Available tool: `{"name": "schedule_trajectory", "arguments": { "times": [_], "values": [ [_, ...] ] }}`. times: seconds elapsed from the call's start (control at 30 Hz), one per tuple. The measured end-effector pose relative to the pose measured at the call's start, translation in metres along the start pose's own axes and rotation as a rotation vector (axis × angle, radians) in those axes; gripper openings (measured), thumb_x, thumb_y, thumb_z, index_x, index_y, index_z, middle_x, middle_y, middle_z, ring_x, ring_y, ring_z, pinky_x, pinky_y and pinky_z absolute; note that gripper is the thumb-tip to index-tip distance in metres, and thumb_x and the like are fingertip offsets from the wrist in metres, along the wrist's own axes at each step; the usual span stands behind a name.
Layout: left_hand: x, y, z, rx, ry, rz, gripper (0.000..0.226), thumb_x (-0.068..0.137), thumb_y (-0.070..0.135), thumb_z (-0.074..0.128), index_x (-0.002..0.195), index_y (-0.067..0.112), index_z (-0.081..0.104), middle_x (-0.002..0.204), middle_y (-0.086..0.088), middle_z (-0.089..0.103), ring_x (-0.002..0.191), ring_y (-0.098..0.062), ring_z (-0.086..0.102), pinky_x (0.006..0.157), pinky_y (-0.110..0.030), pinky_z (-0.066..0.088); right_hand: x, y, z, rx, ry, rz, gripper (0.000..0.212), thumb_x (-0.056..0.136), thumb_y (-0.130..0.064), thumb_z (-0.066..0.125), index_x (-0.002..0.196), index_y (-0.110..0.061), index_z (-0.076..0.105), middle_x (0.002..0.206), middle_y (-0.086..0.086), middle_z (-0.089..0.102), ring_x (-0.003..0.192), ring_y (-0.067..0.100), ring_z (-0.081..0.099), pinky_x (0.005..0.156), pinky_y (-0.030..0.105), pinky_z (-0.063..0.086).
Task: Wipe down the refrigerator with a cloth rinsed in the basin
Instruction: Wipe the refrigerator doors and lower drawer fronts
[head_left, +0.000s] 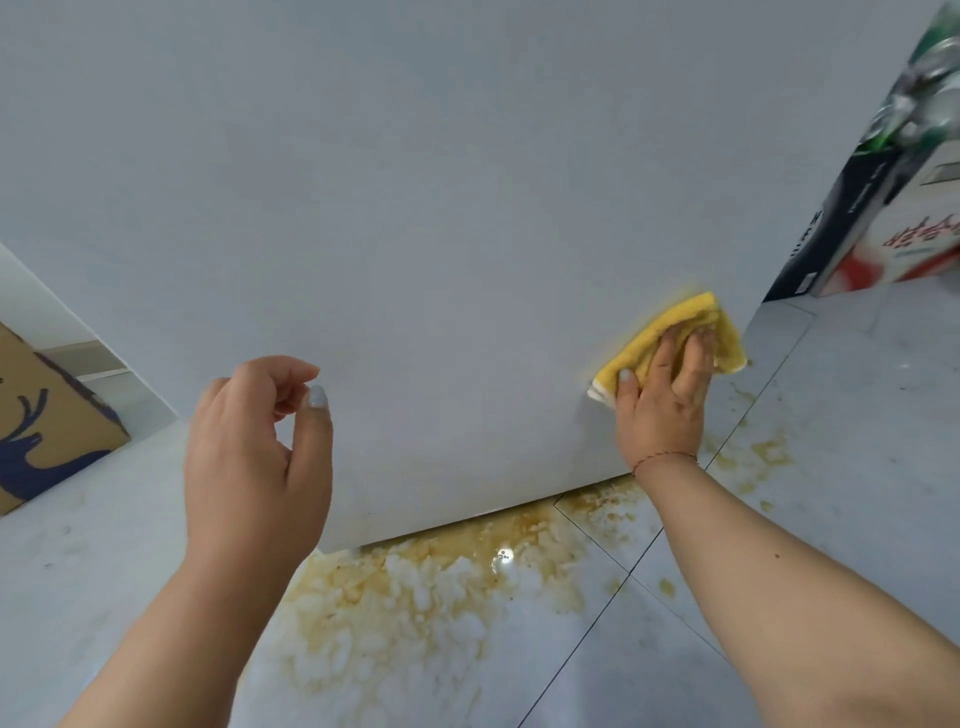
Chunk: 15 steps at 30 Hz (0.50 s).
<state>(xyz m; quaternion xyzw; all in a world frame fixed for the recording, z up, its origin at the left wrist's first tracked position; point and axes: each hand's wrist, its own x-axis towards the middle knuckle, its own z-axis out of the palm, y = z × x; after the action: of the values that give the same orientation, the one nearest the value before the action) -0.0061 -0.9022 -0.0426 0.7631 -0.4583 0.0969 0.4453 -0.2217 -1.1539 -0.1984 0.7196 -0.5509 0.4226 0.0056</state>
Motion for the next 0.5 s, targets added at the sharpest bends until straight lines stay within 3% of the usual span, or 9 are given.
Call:
{"name": "schedule_trajectory", "arguments": {
  "times": [0.07, 0.17, 0.27, 0.33, 0.37, 0.43, 0.5],
  "values": [
    [-0.001, 0.002, 0.003, 0.015, -0.054, 0.014, 0.023, 0.09, 0.026, 0.044, 0.104, 0.015, 0.057, 0.087, 0.027, 0.046, 0.087, -0.007, 0.045, 0.068, -0.014, 0.032, 0.009, -0.002, -0.005, 0.15, -0.033, 0.267, 0.068, 0.098, -0.044, 0.028, 0.152, -0.016, 0.0, 0.158, 0.008, -0.005, 0.146, 0.027, 0.002, 0.113, 0.041, 0.027],
    [-0.003, 0.003, 0.006, 0.046, -0.137, 0.054, 0.019, 0.09, 0.029, 0.044, 0.101, 0.02, 0.056, 0.085, 0.024, 0.049, 0.083, -0.008, 0.046, 0.066, -0.014, 0.034, 0.021, -0.004, -0.005, 0.348, -0.025, 0.504, 0.062, 0.1, -0.039, 0.028, 0.152, -0.025, -0.004, 0.159, -0.001, -0.009, 0.147, 0.018, 0.004, 0.11, 0.025, 0.016],
    [-0.007, 0.002, 0.006, 0.072, -0.186, 0.082, 0.018, 0.091, 0.031, 0.044, 0.1, 0.021, 0.056, 0.084, 0.024, 0.048, 0.079, -0.012, 0.048, 0.062, -0.017, 0.036, 0.04, 0.007, 0.004, 0.687, 0.077, 0.918, 0.067, 0.093, -0.052, 0.032, 0.152, -0.033, 0.008, 0.158, -0.005, 0.011, 0.141, 0.02, 0.027, 0.114, 0.04, 0.026],
    [-0.009, 0.0, 0.003, 0.081, -0.205, 0.082, 0.018, 0.091, 0.031, 0.043, 0.099, 0.022, 0.056, 0.084, 0.024, 0.048, 0.078, -0.014, 0.05, 0.061, -0.017, 0.036, 0.051, 0.018, 0.014, 0.988, 0.178, 1.281, 0.068, 0.09, -0.054, 0.042, 0.149, -0.026, 0.024, 0.152, 0.0, 0.032, 0.134, 0.024, 0.041, 0.108, 0.044, 0.034],
    [-0.01, -0.002, 0.001, 0.09, -0.216, 0.083, 0.018, 0.091, 0.033, 0.043, 0.099, 0.023, 0.056, 0.085, 0.024, 0.049, 0.078, -0.013, 0.05, 0.062, -0.017, 0.036, 0.05, 0.023, 0.022, 1.031, 0.187, 1.374, 0.071, 0.087, -0.057, 0.045, 0.148, -0.023, 0.027, 0.151, 0.0, 0.036, 0.133, 0.024, 0.042, 0.109, 0.045, 0.033],
    [-0.012, -0.006, -0.003, 0.099, -0.235, 0.082, 0.02, 0.091, 0.035, 0.042, 0.099, 0.023, 0.055, 0.086, 0.023, 0.049, 0.078, -0.009, 0.049, 0.063, -0.016, 0.036, 0.042, 0.036, 0.047, 0.94, 0.125, 1.4, 0.091, 0.068, -0.075, 0.037, 0.147, -0.03, 0.029, 0.149, -0.001, 0.037, 0.131, 0.024, 0.045, 0.108, 0.049, 0.034],
    [-0.015, -0.007, -0.005, 0.098, -0.251, 0.068, 0.016, 0.091, 0.035, 0.043, 0.098, 0.026, 0.054, 0.085, 0.022, 0.051, 0.078, -0.003, 0.05, 0.064, -0.015, 0.035, 0.024, 0.053, 0.084, 0.845, 0.059, 1.365, 0.094, 0.057, -0.078, 0.028, 0.143, -0.038, 0.033, 0.142, 0.0, 0.045, 0.12, 0.028, 0.055, 0.099, 0.053, 0.043]
  ]
}}
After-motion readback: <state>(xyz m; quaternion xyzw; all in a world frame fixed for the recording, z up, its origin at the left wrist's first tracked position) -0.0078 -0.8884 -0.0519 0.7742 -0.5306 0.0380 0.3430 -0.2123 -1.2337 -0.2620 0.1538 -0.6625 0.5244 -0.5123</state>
